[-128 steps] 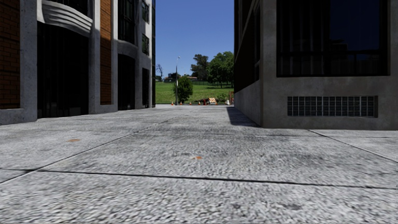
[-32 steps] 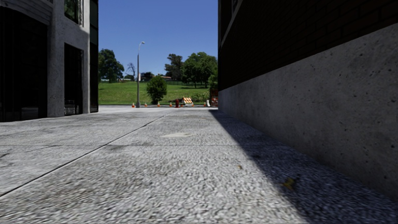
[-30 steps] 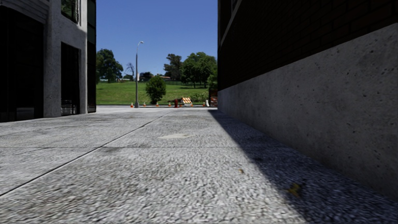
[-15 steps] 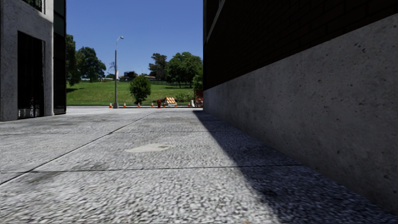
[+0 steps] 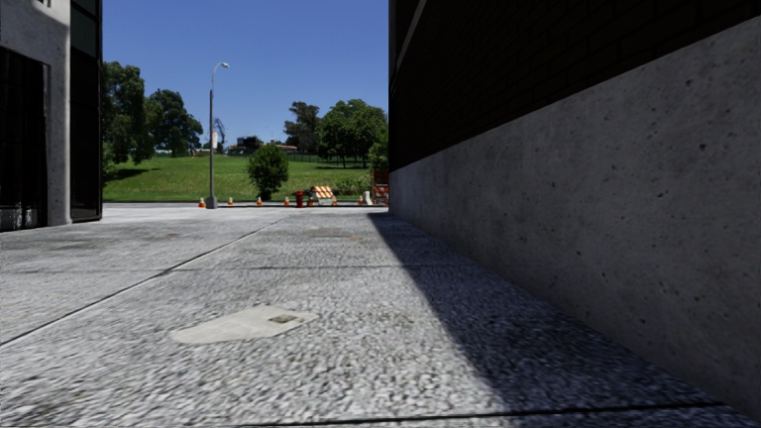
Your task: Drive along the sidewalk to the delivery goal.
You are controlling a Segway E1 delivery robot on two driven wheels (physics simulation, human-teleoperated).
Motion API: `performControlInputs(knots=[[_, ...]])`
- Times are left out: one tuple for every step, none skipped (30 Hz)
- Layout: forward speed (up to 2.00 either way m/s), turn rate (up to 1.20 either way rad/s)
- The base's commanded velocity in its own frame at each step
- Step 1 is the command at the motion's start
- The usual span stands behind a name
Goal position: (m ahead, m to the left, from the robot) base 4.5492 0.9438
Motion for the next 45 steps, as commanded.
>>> performControlInputs(knots=[[2.00, 0.00], [2.00, 0.00], [2.00, 0.00], [2.00, 0.00], [2.00, 0.00], [2.00, 0.00], [2.00, 0.00], [2.00, 0.00], [2.00, 0.00], [2.00, 0.00], [2.00, 0.00], [2.00, 0.00], [2.00, 0.00], [2.00, 0.00], [2.00, 0.00], [2.00, 0.00], [2.00, 0.00], [2.00, 0.00], [2.00, 0.00], [2.00, 0.00], [2.00, 0.00], [2.00, 0.00], [2.00, 0.00], [2.00, 0.00], [2.00, 0.00], [2.00, 0.00], [2.00, 0.00], [2.00, 0.00], [2.00, 0.00], [2.00, 0.00], [2.00, 0.00], [2.00, 0.00], [2.00, 0.00], [2.00, 0.00], [2.00, 0.00], [2.00, 0.00], [2.00, 0.00], [2.00, 0.00], [2.00, 0.00], [2.00, 0.00], [2.00, 0.00], [2.00, 0.00], [2.00, 0.00], [2.00, 0.00], [2.00, 0.00]])
